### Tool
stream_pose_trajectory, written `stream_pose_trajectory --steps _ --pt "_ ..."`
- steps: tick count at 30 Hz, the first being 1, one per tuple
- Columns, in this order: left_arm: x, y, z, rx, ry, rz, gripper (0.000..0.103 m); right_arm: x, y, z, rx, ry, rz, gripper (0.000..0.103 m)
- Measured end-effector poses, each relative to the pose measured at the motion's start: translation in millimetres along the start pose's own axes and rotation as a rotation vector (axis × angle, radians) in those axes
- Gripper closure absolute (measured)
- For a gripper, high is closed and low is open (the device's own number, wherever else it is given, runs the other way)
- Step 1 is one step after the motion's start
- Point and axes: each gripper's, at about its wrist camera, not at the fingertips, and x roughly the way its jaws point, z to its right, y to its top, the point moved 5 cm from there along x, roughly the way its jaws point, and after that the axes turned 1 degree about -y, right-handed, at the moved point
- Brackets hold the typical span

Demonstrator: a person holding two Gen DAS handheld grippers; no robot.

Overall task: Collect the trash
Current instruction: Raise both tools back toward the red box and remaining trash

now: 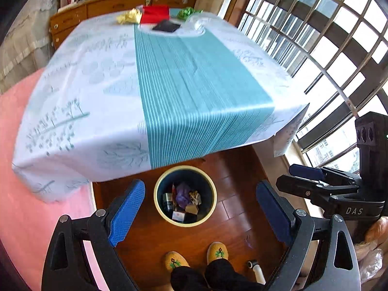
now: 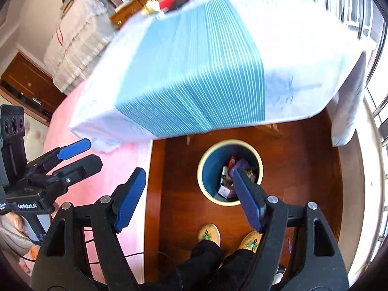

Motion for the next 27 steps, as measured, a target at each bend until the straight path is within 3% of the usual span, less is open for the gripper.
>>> stream_pose_trajectory --steps 8,14,21,27 --pt "-98 49 26 0.062 0.011 0.085 0.009 -92 48 -50 -0.037 -0.022 0.137 0.031" --pt "-159 92 38 0.095 -0.022 0.137 0.009 -161 84 -86 -0.063 -0.061 0.264 0.031" --pt "-188 141 46 0.151 -0.046 0.21 0.009 -199 118 -115 -0.091 -0.108 0.366 0.031" --pt "-184 183 45 0.152 -0.036 0.223 0.009 -202 147 -133 -0.142 -0.155 0.402 0.031"
